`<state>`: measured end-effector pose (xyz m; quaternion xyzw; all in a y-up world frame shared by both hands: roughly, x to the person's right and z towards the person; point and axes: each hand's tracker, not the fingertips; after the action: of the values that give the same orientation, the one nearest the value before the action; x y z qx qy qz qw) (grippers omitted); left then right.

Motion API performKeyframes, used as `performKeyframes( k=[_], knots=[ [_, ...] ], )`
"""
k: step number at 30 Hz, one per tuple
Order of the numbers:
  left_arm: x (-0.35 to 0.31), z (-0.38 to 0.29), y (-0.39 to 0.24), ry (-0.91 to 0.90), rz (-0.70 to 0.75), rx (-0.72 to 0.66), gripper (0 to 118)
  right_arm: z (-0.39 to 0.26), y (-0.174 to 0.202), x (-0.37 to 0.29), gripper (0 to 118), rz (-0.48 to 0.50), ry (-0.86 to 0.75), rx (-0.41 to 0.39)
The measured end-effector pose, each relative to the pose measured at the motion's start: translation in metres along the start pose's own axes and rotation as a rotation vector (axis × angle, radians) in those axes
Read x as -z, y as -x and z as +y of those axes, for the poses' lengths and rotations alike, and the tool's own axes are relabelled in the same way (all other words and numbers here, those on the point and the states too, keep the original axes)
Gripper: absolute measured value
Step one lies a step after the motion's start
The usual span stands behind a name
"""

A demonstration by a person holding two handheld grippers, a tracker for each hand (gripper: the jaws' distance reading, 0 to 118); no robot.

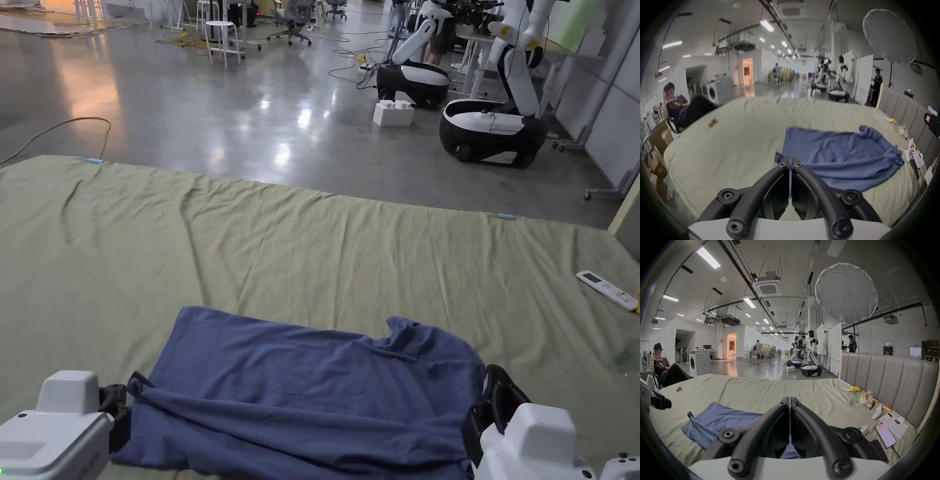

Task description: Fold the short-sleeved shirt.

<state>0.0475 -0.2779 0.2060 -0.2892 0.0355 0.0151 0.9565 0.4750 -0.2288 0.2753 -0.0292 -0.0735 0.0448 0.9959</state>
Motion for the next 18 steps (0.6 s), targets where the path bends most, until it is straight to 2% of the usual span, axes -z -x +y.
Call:
performKeyframes(
  k=[3, 5, 6, 7, 10, 11, 15, 16, 17, 18],
  knots=[
    [0.033, 0.001, 0.014, 0.134, -0.021, -0.037, 3, -0.007, -0.001, 0.002, 1, -0.006, 0.042, -0.004],
    [0.053, 0.002, 0.019, 0.180, 0.003, -0.008, 5, -0.010, -0.003, 0.004, 1, -0.017, 0.050, -0.012],
    [0.061, 0.002, 0.019, 0.200, 0.005, 0.015, 5, -0.014, -0.005, 0.005, 1, -0.015, 0.085, 0.019],
    [0.071, 0.003, 0.019, 0.242, -0.005, 0.042, 12, -0.016, -0.007, 0.005, 1, -0.026, 0.100, 0.035],
    [0.094, 0.001, 0.018, 0.340, -0.035, 0.023, 64, -0.020, -0.012, 0.006, 1, -0.037, 0.100, 0.009],
    [0.102, -0.001, 0.019, 0.371, -0.038, 0.007, 72, -0.022, -0.014, 0.007, 1, -0.040, 0.108, 0.006],
    [0.133, -0.020, 0.013, 0.569, 0.027, 0.032, 73, -0.028, -0.022, 0.007, 1, -0.059, 0.145, -0.007],
    [0.137, -0.027, 0.012, 0.585, 0.033, 0.051, 73, -0.031, -0.024, 0.007, 1, -0.069, 0.157, -0.010],
    [0.132, -0.028, 0.011, 0.510, 0.015, 0.035, 73, -0.033, -0.026, 0.007, 1, -0.077, 0.169, -0.013],
    [0.129, -0.027, 0.010, 0.508, 0.027, 0.028, 72, -0.034, -0.030, 0.006, 1, -0.083, 0.179, -0.007]
  ],
)
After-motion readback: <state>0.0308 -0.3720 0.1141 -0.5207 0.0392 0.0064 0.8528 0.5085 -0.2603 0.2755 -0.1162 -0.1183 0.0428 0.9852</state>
